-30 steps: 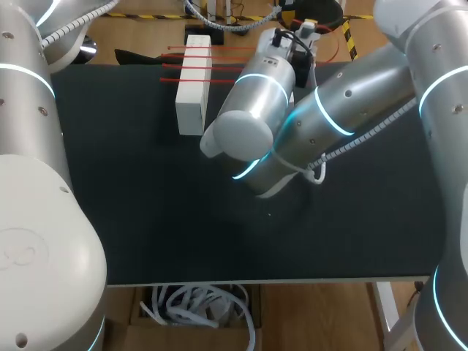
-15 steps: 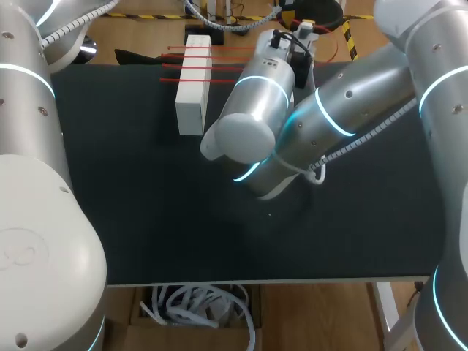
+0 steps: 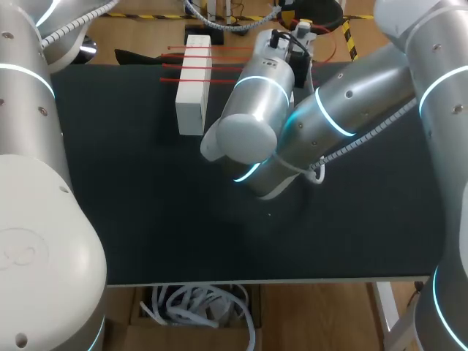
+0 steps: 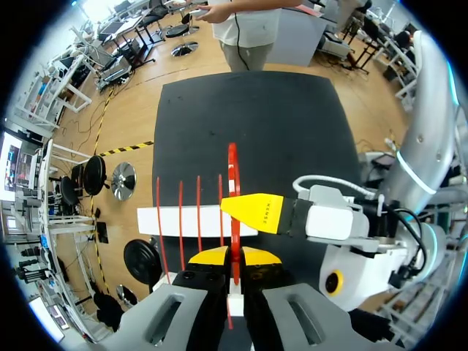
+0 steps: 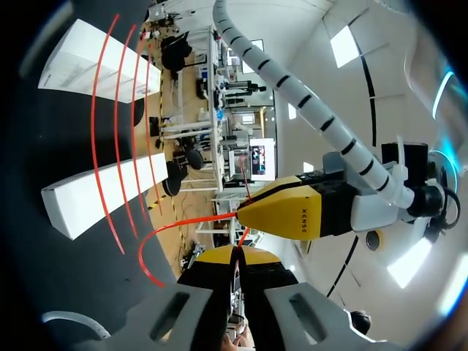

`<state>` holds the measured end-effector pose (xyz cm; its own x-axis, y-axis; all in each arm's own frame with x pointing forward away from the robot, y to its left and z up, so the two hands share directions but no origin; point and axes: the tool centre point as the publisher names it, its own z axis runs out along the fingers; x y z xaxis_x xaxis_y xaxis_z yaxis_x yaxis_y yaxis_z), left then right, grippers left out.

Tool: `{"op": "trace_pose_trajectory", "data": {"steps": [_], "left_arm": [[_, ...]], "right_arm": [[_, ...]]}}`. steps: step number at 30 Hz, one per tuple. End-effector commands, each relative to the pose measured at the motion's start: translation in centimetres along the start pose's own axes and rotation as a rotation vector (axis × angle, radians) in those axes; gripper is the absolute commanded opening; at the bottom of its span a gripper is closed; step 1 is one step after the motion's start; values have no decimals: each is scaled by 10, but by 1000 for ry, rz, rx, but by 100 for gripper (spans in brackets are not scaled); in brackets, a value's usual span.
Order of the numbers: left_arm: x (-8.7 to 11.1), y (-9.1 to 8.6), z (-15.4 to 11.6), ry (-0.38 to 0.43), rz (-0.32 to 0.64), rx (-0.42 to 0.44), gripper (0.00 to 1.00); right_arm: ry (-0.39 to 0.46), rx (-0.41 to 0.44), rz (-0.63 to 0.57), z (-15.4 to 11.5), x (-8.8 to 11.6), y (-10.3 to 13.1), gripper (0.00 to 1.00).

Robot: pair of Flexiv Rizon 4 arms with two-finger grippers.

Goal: Grab the tape and strap the tape.

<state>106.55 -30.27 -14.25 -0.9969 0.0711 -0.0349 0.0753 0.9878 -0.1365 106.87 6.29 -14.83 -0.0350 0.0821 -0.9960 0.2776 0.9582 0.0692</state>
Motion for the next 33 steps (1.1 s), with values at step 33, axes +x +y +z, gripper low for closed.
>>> {"op": "trace_pose_trajectory", "data": {"steps": [33], "left_arm": [[-1, -2, -1, 3, 0, -3, 0]], "right_arm": [[22, -32, -17, -1, 0, 5, 37]]}}
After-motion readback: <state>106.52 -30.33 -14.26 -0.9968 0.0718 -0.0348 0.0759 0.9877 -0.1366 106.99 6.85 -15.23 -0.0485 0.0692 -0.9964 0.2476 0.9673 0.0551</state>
